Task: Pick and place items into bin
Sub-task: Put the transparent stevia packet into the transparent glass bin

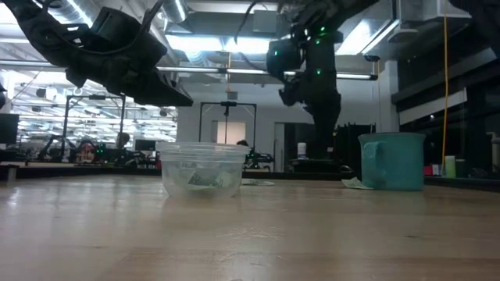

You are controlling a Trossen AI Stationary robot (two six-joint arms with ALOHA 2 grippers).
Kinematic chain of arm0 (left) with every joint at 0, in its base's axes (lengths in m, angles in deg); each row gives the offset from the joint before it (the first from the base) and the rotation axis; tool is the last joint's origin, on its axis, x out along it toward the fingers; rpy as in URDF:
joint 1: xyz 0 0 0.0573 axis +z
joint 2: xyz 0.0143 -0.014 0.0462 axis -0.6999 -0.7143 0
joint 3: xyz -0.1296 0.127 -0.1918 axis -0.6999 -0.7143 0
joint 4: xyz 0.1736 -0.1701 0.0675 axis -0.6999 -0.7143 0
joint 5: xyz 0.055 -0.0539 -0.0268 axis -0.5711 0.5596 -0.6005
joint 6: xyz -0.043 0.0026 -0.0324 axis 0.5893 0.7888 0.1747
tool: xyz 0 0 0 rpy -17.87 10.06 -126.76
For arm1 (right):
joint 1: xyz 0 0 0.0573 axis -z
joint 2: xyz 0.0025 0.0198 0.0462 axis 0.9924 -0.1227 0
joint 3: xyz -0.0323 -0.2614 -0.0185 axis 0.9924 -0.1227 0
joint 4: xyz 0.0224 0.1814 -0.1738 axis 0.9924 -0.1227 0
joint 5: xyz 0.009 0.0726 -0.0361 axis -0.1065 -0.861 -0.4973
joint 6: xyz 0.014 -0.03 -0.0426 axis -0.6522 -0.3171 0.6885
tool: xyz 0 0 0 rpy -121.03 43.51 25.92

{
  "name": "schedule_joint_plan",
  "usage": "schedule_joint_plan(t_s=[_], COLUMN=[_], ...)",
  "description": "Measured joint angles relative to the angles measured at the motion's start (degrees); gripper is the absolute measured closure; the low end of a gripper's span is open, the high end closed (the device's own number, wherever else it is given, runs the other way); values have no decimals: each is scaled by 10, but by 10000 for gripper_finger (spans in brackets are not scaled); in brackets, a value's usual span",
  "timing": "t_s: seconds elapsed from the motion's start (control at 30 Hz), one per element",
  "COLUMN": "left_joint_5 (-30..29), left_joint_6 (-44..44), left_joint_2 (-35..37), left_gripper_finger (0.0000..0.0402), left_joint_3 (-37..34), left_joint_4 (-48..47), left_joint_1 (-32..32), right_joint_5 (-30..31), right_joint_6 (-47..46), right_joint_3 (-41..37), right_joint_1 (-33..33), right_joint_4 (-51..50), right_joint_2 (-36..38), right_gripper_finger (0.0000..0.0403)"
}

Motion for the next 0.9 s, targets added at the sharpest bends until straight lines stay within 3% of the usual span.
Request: schedule_joint_plan(t_s=[0.37,0.9], left_joint_5=[0,0], left_joint_6=[1,1], left_joint_2=[0,0], left_gripper_finger=[393,393], left_joint_3=[0,0], left_joint_4=[-1,-5], left_joint_1=[0,0], right_joint_5=[-1,-13], right_joint_6=[17,17], right_joint_3=[1,-70], right_joint_1=[4,2], right_joint_4=[-39,5], right_joint_2=[-32,-32], right_gripper_finger=[173,174])
